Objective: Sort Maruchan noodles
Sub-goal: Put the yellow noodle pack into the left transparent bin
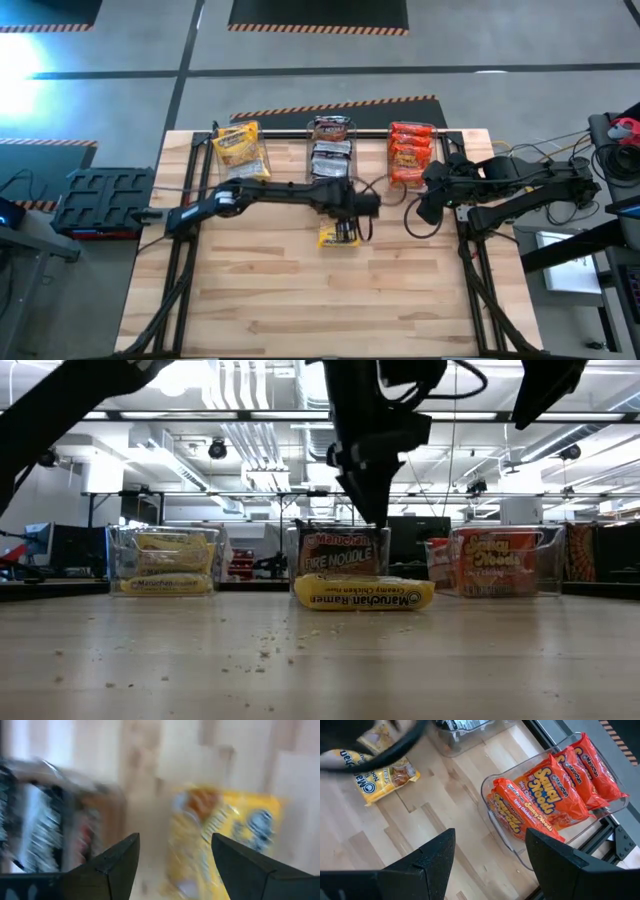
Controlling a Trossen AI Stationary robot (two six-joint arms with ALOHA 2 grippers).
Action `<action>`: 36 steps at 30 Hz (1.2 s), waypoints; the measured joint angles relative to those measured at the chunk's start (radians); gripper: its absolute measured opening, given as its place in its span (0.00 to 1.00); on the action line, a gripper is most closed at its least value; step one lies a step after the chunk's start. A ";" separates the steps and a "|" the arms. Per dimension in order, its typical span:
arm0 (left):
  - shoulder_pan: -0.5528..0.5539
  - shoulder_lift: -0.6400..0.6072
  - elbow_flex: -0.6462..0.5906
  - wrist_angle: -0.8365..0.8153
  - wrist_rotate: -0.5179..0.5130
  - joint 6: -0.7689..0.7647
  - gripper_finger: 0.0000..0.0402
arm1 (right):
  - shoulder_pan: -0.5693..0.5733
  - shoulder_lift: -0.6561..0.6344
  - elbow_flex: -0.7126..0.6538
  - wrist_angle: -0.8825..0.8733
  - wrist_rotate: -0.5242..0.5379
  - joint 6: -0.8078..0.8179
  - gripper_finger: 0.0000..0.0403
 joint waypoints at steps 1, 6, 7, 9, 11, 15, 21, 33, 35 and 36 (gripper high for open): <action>-0.013 -0.001 -0.005 -0.020 0.002 -0.021 0.57 | 0.000 0.000 0.000 0.000 0.000 0.000 0.57; -0.059 -0.002 -0.041 -0.109 0.004 -0.148 0.59 | 0.000 0.000 0.000 0.000 0.000 0.000 0.57; -0.066 -0.004 -0.048 -0.123 0.004 -0.173 0.60 | 0.000 0.000 0.000 0.000 0.000 0.000 0.57; -0.080 -0.015 -0.072 -0.139 0.004 -0.219 0.62 | 0.000 0.000 0.000 0.000 0.000 0.000 0.57; -0.092 -0.031 -0.109 -0.140 0.005 -0.259 0.64 | 0.000 0.000 0.000 0.000 0.000 0.000 0.57; -0.112 -0.090 -0.241 -0.117 -0.022 -0.356 0.68 | 0.000 0.000 0.000 0.000 0.000 0.000 0.57; -0.119 -0.302 -0.582 0.133 -0.076 -0.544 0.69 | 0.000 0.000 0.000 0.000 0.000 0.000 0.57; -0.061 -0.581 -1.260 1.107 0.045 -0.736 0.69 | 0.000 0.000 0.000 0.000 0.000 0.000 0.57; -0.058 -0.583 -1.300 1.178 0.044 -0.752 0.69 | 0.000 0.000 0.000 0.000 0.000 0.000 0.57; -0.057 -0.583 -1.309 1.179 0.035 -0.756 0.69 | 0.000 0.000 0.000 0.000 0.000 0.000 0.57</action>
